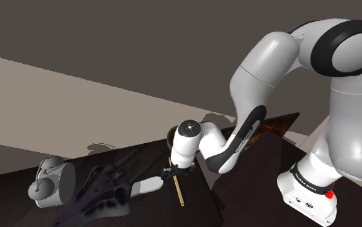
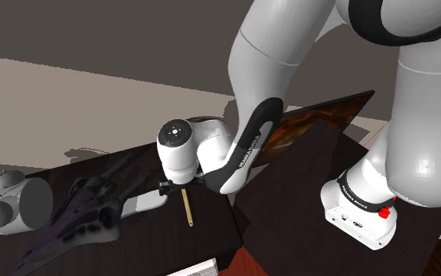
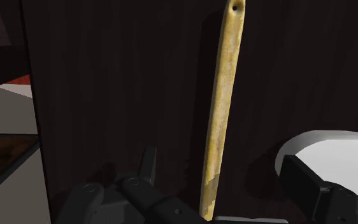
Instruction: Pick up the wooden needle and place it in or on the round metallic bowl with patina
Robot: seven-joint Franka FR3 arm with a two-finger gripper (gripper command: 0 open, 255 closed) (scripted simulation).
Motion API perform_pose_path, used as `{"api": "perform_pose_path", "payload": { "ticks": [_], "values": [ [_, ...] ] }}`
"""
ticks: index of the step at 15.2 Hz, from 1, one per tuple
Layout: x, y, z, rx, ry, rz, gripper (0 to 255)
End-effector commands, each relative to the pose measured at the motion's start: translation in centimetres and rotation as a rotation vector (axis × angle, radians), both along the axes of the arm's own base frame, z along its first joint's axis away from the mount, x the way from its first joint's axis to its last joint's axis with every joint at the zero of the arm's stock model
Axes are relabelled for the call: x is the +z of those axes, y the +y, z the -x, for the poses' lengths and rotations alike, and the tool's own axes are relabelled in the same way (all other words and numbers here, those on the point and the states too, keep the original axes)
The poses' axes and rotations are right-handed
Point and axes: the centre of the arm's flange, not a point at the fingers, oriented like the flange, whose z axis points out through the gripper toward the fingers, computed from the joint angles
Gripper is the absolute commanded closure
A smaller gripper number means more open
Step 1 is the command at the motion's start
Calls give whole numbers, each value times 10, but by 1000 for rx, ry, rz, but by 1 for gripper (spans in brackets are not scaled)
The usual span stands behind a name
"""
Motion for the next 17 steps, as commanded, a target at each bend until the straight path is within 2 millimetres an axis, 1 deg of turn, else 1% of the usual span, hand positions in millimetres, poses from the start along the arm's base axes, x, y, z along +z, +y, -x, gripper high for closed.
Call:
{"api": "perform_pose_path", "payload": {
  "ticks": [1, 3, 11, 12, 17],
  "values": [
    [-10, 2, 0, 0, 0, 0, 0],
    [-23, 2, -1, 0, 0, 0, 0],
    [-23, 2, -1, 0, 0, 0, 0],
    [-23, 2, -1, 0, 0, 0, 255],
    [-24, 3, -1, 0, 0, 0, 255]
  ]
}}
